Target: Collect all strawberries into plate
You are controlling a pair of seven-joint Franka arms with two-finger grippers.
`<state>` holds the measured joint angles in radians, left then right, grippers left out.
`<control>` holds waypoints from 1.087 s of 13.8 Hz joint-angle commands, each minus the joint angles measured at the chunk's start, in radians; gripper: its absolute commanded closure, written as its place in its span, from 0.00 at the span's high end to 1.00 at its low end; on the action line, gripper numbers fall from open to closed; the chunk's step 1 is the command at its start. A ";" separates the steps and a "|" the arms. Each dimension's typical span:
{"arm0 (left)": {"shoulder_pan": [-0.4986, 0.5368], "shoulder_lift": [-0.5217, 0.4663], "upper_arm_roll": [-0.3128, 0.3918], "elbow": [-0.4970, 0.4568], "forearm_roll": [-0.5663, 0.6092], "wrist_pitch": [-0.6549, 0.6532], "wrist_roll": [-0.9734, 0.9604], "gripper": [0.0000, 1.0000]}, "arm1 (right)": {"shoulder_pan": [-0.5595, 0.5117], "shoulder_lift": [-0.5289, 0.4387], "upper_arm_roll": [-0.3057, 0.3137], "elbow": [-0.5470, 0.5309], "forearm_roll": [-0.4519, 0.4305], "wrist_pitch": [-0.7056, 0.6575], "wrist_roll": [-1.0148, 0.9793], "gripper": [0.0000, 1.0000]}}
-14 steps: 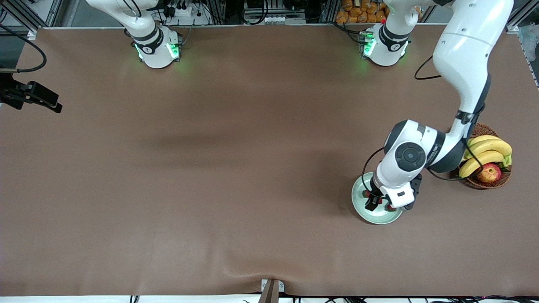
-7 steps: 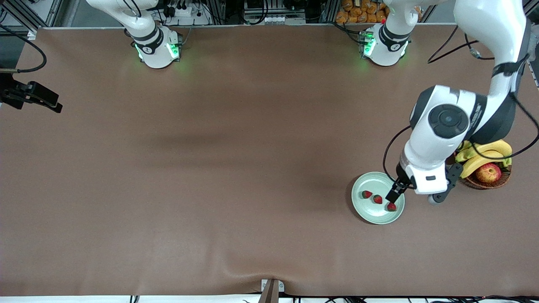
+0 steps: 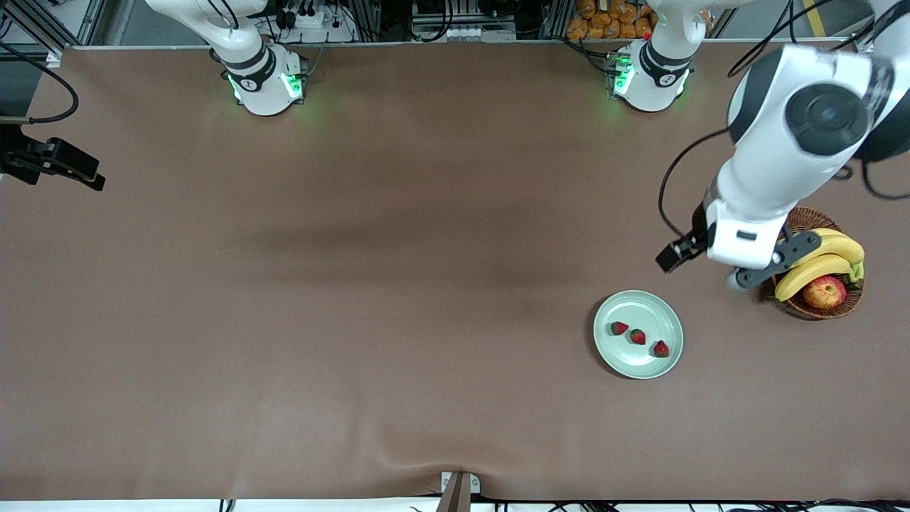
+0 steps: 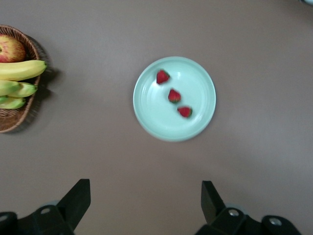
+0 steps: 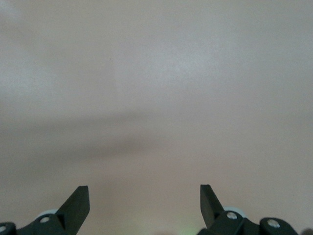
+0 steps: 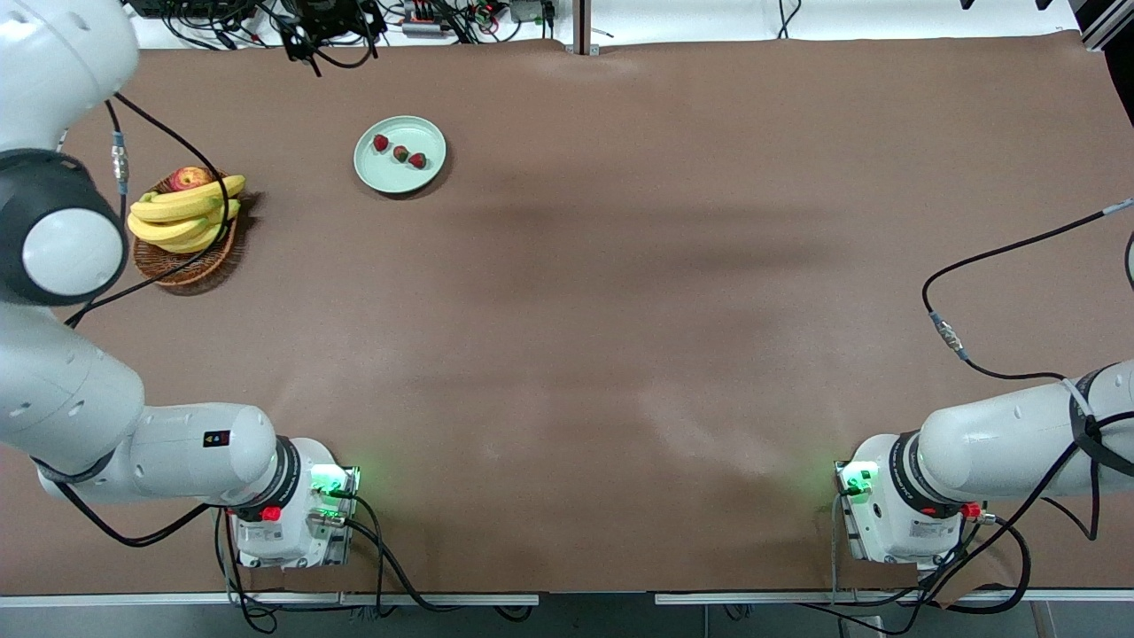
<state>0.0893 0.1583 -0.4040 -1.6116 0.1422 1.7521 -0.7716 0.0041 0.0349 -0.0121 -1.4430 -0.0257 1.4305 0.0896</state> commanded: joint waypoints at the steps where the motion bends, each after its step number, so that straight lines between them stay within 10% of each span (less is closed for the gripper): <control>1: 0.087 -0.121 -0.006 -0.018 -0.099 -0.077 0.190 1.00 | 0.002 -0.006 -0.005 -0.002 -0.003 -0.005 -0.007 1.00; 5: 0.109 -0.192 0.023 -0.016 -0.150 -0.137 0.361 1.00 | 0.001 -0.006 -0.005 -0.002 -0.003 -0.005 -0.007 1.00; 9: -0.201 -0.197 0.330 0.054 -0.135 -0.230 0.497 1.00 | 0.001 -0.006 -0.005 -0.002 -0.003 -0.007 -0.007 1.00; 15: -0.223 -0.148 0.361 0.159 -0.133 -0.327 0.723 1.00 | 0.001 -0.006 -0.005 -0.004 -0.003 -0.007 -0.007 1.00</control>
<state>-0.1215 -0.0218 -0.0499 -1.5163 0.0113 1.4721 -0.0695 0.0039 0.0349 -0.0137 -1.4443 -0.0256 1.4296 0.0896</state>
